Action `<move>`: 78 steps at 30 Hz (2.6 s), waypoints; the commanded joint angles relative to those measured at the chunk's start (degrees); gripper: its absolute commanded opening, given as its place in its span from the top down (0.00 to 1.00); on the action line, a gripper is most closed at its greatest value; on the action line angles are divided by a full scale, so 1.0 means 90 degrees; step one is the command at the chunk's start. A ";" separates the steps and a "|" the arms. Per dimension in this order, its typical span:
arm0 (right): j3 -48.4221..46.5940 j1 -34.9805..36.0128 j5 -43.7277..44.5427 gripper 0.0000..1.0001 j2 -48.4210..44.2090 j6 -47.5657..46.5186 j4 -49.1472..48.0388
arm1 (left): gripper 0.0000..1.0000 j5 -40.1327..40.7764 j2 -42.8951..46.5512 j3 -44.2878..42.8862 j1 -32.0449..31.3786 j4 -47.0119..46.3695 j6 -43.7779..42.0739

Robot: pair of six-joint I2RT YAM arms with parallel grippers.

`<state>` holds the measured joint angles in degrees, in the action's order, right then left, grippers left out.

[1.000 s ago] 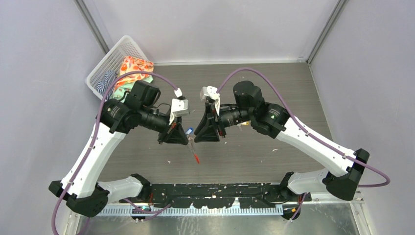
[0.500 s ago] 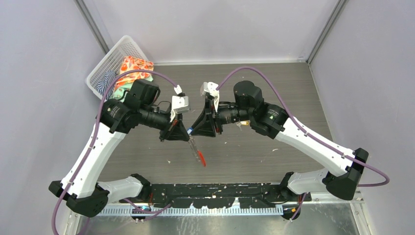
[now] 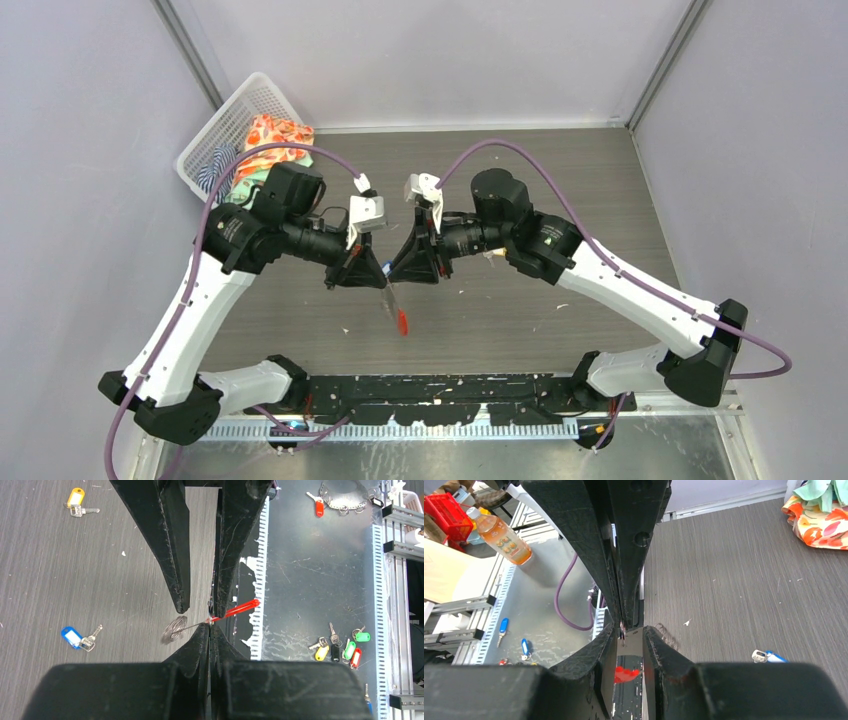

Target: Put the keys on the keyring

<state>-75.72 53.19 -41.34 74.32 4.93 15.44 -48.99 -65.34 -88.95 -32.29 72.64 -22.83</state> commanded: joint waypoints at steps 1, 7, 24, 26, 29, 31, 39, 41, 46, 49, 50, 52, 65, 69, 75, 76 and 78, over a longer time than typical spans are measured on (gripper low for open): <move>0.0031 0.0037 -0.0187 0.70 -0.0041 0.0087 -0.0228 | 1.00 -0.0105 0.0160 -0.0059 -0.0026 -0.0295 0.0088; 0.0001 0.0049 -0.0134 0.76 -0.0043 0.0051 -0.0260 | 1.00 -0.0150 0.0146 -0.0050 -0.0025 -0.0356 0.0179; 0.1451 0.0174 0.1459 0.99 -0.1084 0.0584 -0.2705 | 0.72 0.0192 0.0522 0.0017 -0.0017 -0.1463 0.1548; 0.1736 0.0170 0.1649 0.99 -0.1299 0.0655 -0.3083 | 0.75 0.0570 0.0686 -0.0085 0.0055 -0.1592 0.1939; 0.2092 0.0168 0.1885 0.99 -0.1638 0.0812 -0.3648 | 0.76 0.0545 0.1003 0.0115 0.0190 -0.1817 0.2145; 0.2336 0.0164 0.1954 0.99 -0.1770 0.1020 -0.4178 | 0.73 0.0393 0.1174 0.0446 0.0195 -0.2011 0.2318; 0.3086 0.0170 0.2063 0.99 -0.1830 0.2164 -0.6124 | 0.44 -0.0101 0.1231 0.1129 0.0193 -0.2920 0.3212; 0.3258 0.0171 0.2113 0.99 -0.1791 0.2404 -0.6634 | 0.34 -0.0316 0.1195 0.1235 0.0192 -0.3219 0.3487; 0.3451 0.0174 0.2169 0.99 -0.1742 0.2632 -0.7095 | 0.33 -0.0688 0.1108 0.1272 0.0196 -0.3546 0.3710; 0.3433 0.0178 0.2119 0.99 -0.1686 0.2699 -0.7175 | 0.38 -0.0760 0.1117 0.1285 0.0192 -0.3618 0.3699; 0.3424 0.0179 0.2085 0.99 -0.1671 0.2724 -0.7186 | 0.42 -0.0766 0.1125 0.1285 0.0198 -0.3647 0.3699; 0.3406 0.0193 0.2025 0.99 -0.1622 0.2778 -0.7181 | 0.50 -0.0775 0.1137 0.1276 0.0199 -0.3742 0.3716; 0.3506 0.0245 0.1992 0.99 -0.1621 0.2870 -0.7106 | 0.71 -0.0660 0.1168 0.1362 0.0201 -0.4581 0.4004; 0.3554 0.0271 0.2015 0.99 -0.1597 0.2881 -0.7164 | 0.71 -0.0718 0.1152 0.1360 0.0200 -0.4636 0.4073; 0.3545 0.0305 0.1985 0.99 -0.1606 0.2831 -0.7077 | 0.83 -0.0621 0.1202 0.1401 0.0205 -0.4519 0.3913; 0.3549 0.0316 0.1957 0.99 -0.1603 0.2831 -0.7048 | 0.88 -0.0599 0.1214 0.1400 0.0205 -0.4501 0.3855; 0.3529 0.0331 0.1916 0.99 -0.1598 0.2840 -0.6949 | 0.95 -0.0656 0.1256 0.1400 0.0207 -0.4424 0.3622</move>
<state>-43.27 55.33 -23.35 60.14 30.35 -45.01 -54.24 -55.42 -76.51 -30.72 34.94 12.56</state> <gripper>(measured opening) 0.026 0.104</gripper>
